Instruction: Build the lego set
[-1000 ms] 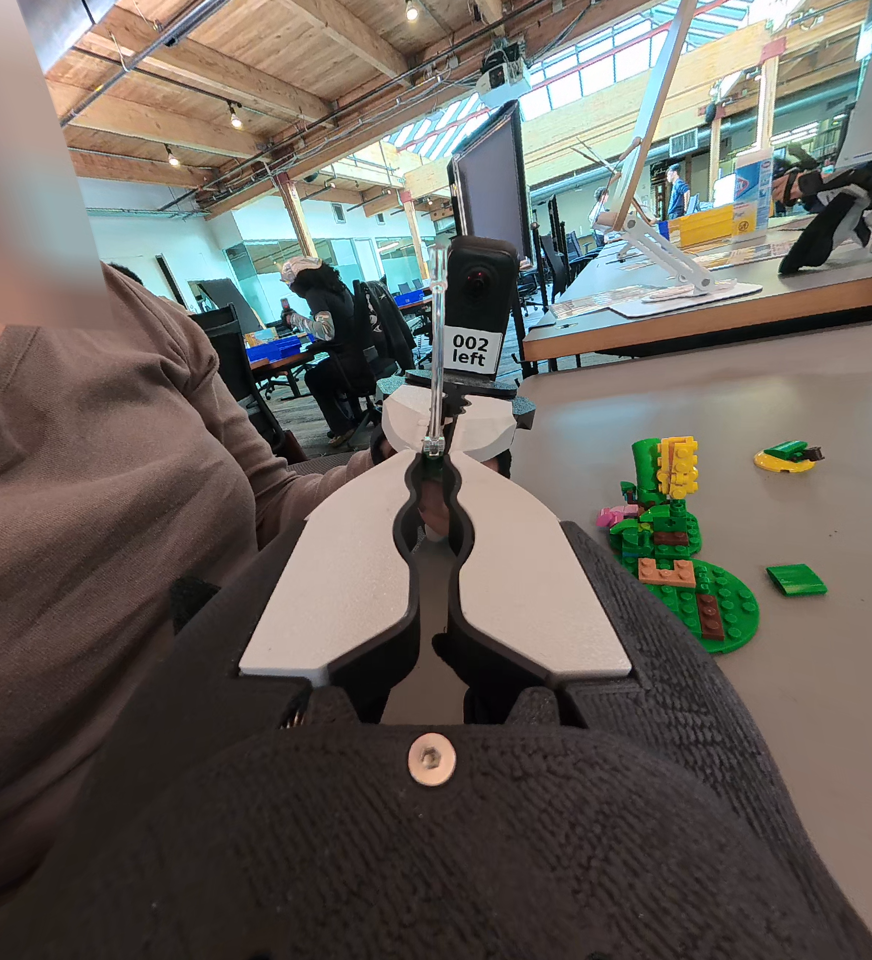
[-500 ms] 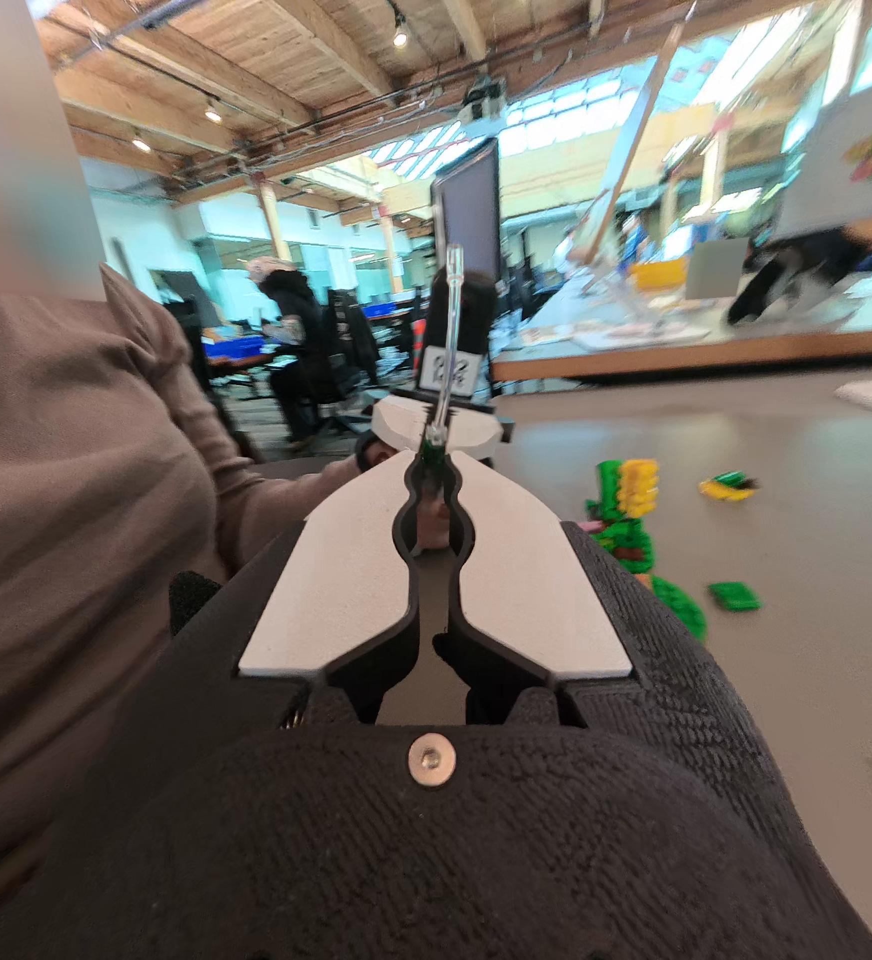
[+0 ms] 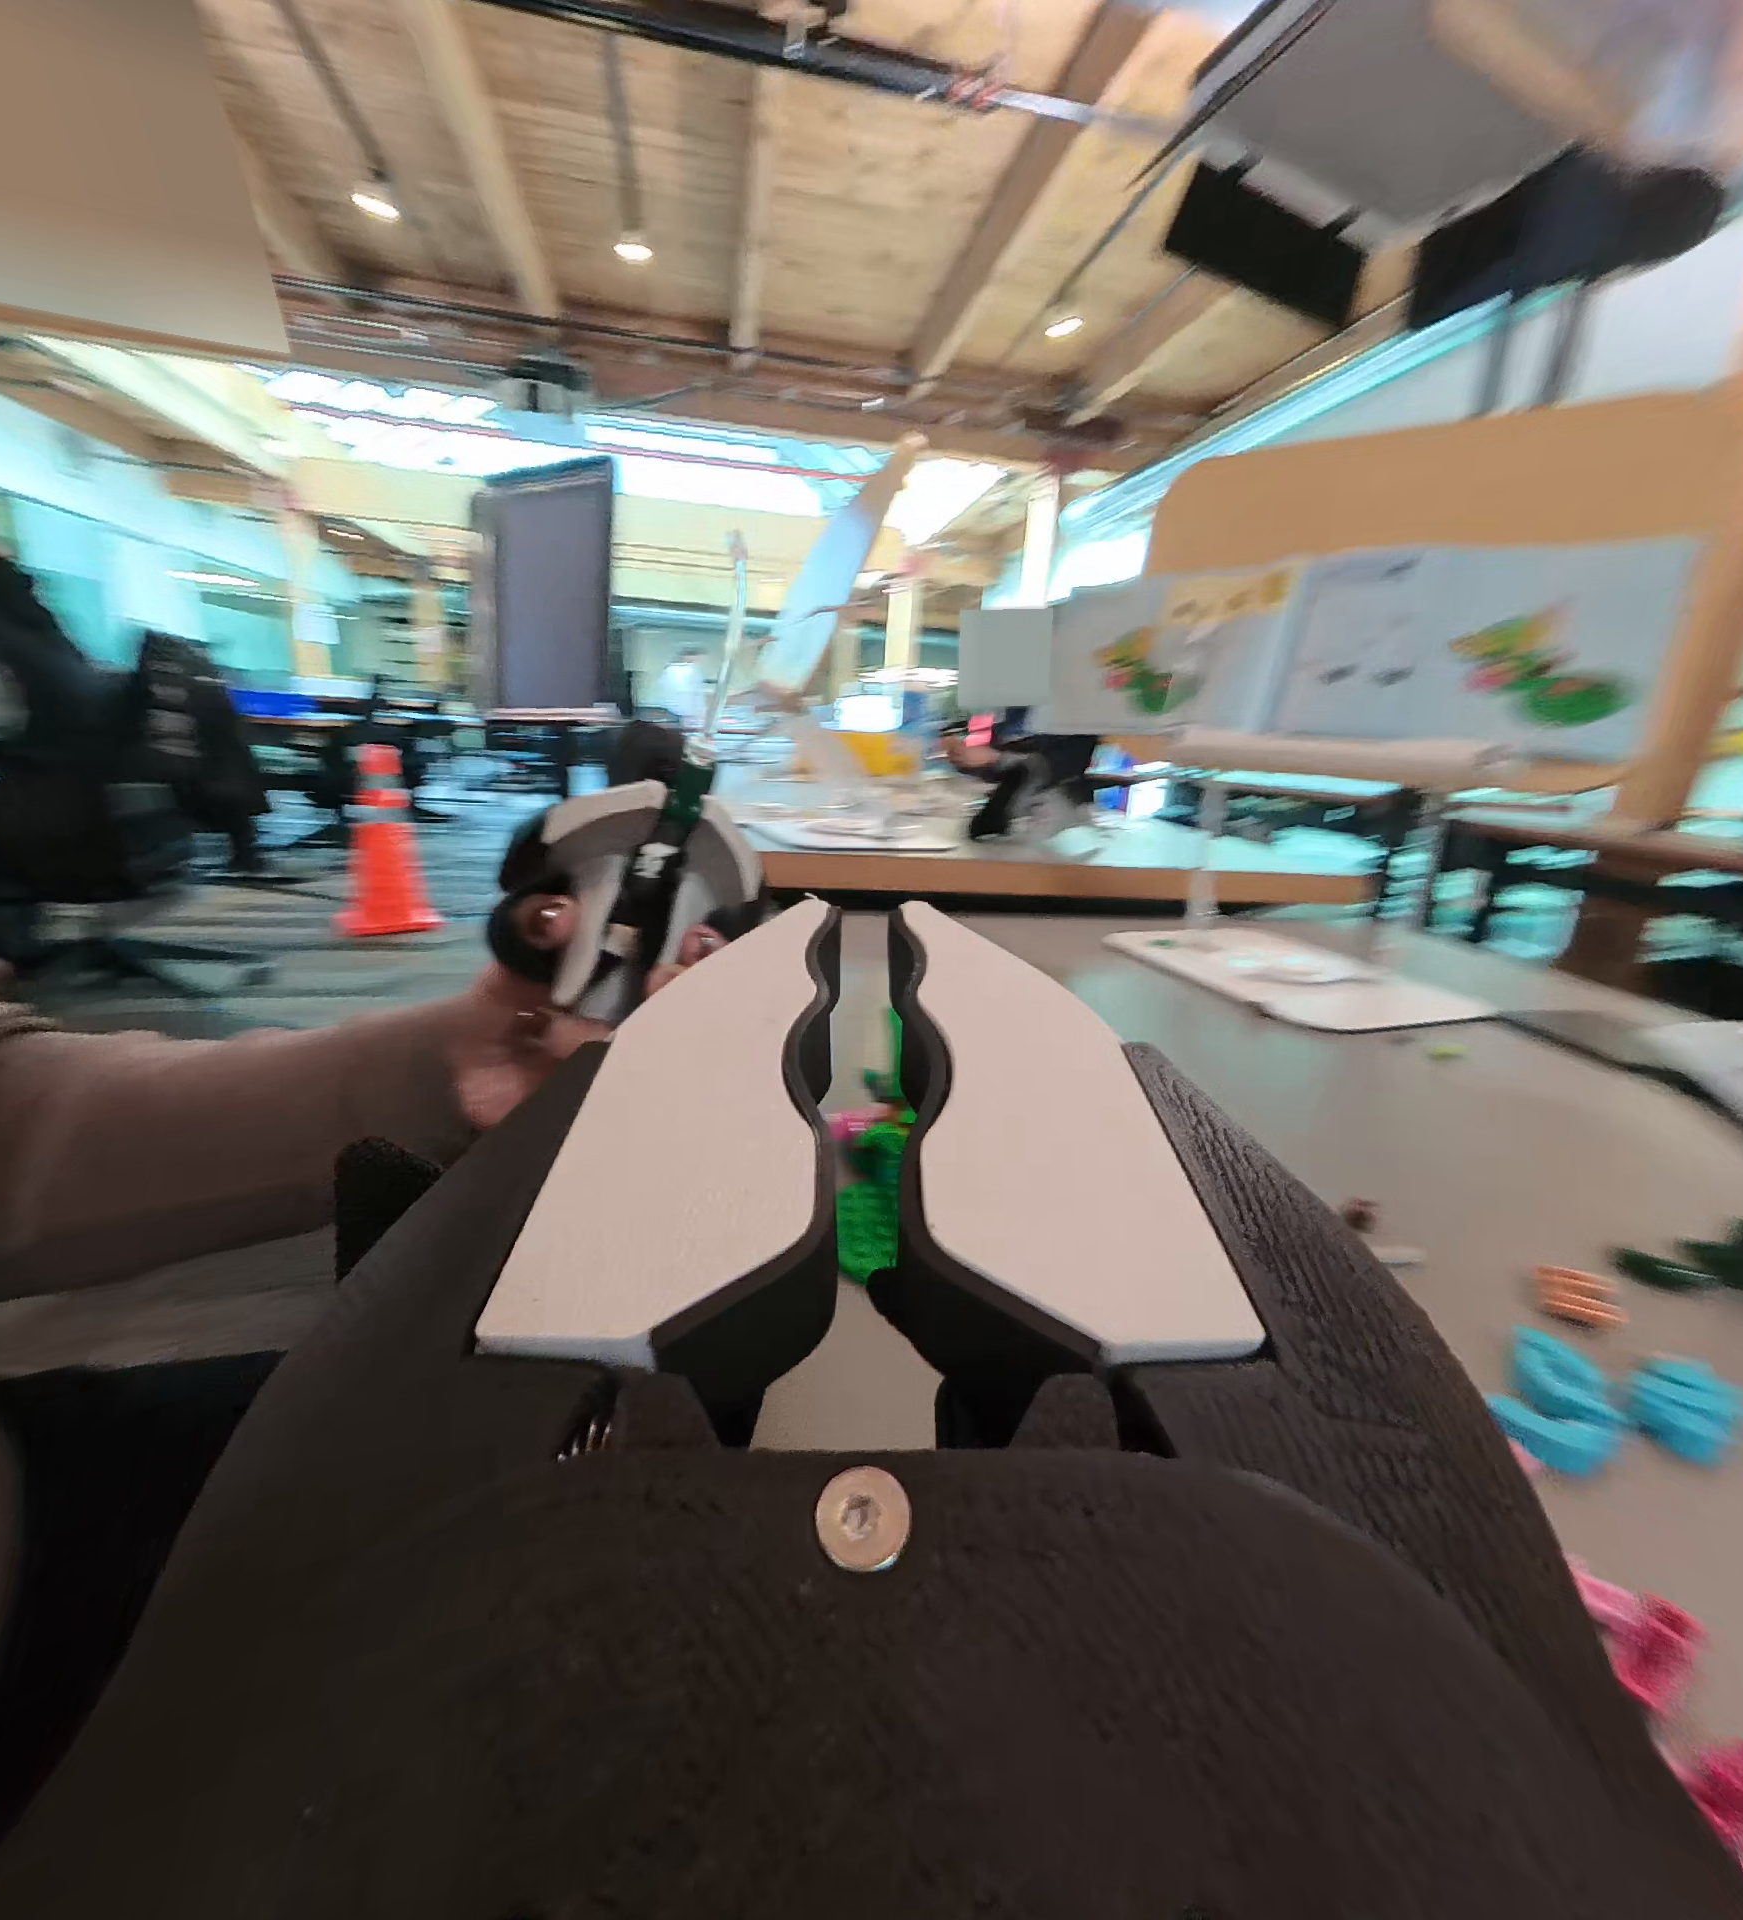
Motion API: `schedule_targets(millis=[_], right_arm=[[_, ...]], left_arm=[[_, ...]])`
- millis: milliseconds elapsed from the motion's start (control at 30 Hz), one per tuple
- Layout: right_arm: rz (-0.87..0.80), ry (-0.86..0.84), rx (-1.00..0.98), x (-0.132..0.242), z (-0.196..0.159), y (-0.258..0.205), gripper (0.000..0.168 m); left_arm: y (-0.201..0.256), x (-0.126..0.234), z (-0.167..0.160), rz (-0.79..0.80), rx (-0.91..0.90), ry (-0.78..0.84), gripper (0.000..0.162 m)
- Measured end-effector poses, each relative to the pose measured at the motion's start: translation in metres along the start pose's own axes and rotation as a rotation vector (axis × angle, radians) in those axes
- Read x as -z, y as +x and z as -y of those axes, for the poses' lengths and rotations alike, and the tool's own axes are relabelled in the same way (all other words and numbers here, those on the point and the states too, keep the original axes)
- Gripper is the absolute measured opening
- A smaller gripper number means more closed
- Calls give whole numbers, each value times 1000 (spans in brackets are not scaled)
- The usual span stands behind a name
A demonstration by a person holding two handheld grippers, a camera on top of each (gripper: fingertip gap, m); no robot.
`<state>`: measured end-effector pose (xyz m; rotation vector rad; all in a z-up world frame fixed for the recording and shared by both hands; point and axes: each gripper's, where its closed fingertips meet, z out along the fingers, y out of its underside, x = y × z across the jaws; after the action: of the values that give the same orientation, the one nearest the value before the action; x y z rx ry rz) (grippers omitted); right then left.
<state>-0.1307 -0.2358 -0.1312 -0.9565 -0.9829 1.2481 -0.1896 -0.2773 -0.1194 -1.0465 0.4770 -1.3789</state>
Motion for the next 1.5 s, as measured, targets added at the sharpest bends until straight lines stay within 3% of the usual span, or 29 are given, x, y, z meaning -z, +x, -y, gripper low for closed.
schedule_targets(millis=[100,200,400,500,667,767,967,1300,1400,1500], right_arm=[[-108,-10,49,6,1,12,4],[-270,-90,-35,11,-2,45,3],[-527,-697,-212,49,-41,158,0],[-552,-937,-220,66,-61,209,0],[-462,-1213,-322,84,-102,244,4],[-520,-1232,-317,90,-109,265,10],[-503,-1346,-376,107,-123,264,18],[-517,-1345,-267,106,-122,269,2],[-474,-1226,-241,87,-109,250,1],[-294,-1082,-224,53,-92,192,2]], left_arm=[[-1,0,1,4,6,8,6],[-2,-2,-2,12,-2,-12,6],[-4,-3,-4,26,-12,-26,7],[-4,-3,-4,30,-19,-24,6],[-4,-2,-3,31,-15,-16,6],[-5,-2,-3,27,5,-17,6],[-5,-2,-3,20,16,-18,6],[-8,-2,-2,31,28,-11,6],[-8,-2,-3,33,27,-16,6],[-8,-2,-2,27,31,-11,6]])
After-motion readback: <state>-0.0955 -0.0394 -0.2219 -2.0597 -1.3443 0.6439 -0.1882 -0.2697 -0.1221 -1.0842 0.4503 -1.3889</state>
